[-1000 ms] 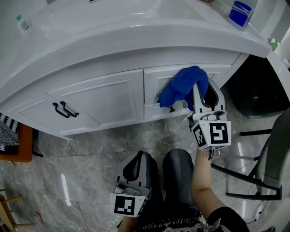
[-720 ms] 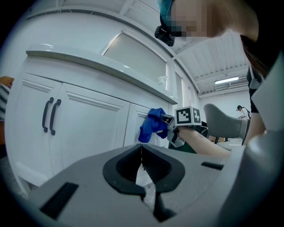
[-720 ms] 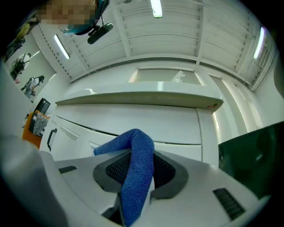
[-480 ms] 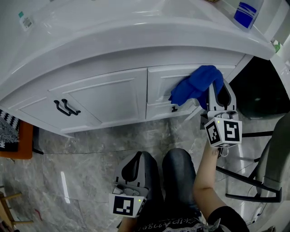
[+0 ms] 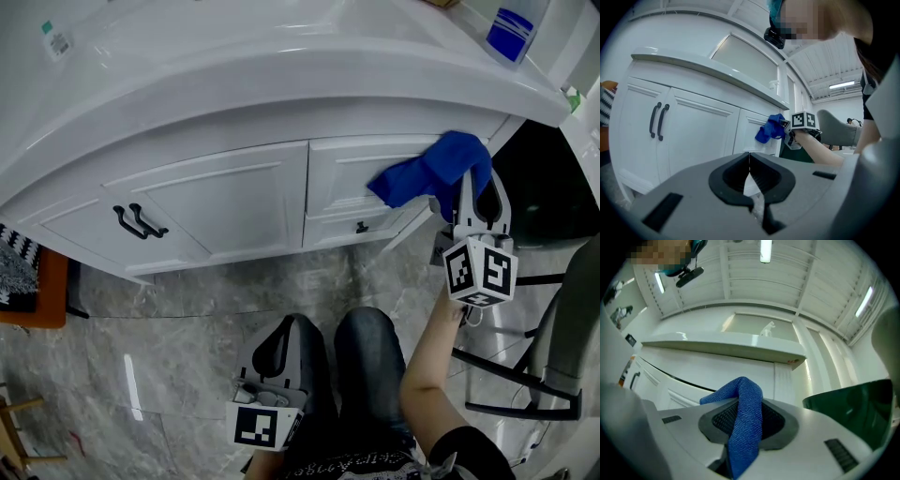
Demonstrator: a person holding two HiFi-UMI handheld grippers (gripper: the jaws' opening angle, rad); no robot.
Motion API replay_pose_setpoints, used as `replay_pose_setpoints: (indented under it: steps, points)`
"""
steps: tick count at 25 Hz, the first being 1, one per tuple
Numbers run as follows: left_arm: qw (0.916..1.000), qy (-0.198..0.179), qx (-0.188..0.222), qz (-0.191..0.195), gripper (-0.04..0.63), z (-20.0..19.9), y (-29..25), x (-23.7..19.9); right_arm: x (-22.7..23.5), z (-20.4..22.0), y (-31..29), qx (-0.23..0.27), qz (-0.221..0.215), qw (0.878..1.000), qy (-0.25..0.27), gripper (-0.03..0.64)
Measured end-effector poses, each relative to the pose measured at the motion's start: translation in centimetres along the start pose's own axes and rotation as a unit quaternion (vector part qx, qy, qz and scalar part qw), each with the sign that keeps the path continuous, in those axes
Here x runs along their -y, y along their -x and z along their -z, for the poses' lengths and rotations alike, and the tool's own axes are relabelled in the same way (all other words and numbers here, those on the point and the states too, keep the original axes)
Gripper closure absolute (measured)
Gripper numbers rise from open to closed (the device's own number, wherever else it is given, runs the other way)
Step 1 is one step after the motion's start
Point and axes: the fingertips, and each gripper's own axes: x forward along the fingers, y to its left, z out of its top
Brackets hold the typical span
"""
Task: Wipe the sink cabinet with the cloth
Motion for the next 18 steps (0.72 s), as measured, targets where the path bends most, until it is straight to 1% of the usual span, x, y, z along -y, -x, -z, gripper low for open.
replay_pose_setpoints:
  steps: [1,2,5,7,11,14,18]
  points:
    - [1.0000,-0.001,-0.002,0.002,0.591,0.1,0.0,0.0,0.9,0.2,-0.3,-0.007,0.015,1.000,0.011,0.503]
    - [1.0000,-0.004,-0.004,0.005,0.591,0.3,0.0,0.0,1.5,0.4,-0.6,-0.012,0.021,1.000,0.014,0.503]
    - [0.9999,0.003,-0.007,0.011,0.591,0.6,-0.3,0.4,1.7,0.8,-0.9,-0.010,0.019,1.000,0.020,0.503]
    - [0.9998,-0.002,-0.010,0.018,0.591,0.8,-0.3,0.8,2.3,1.0,-0.8,-0.015,0.031,0.999,0.032,0.503]
    - [0.9999,0.006,-0.008,0.008,0.591,0.7,0.0,0.7,4.9,1.9,-0.6,-0.032,0.070,0.997,0.018,0.503]
    - [0.9999,0.006,-0.010,0.006,0.591,0.8,0.0,0.5,4.9,2.0,-0.6,-0.031,0.079,0.996,0.023,0.504]
    - [0.9998,0.016,0.002,0.014,0.591,0.5,-0.3,1.3,4.7,2.1,-0.8,-0.029,0.080,0.996,0.025,0.503]
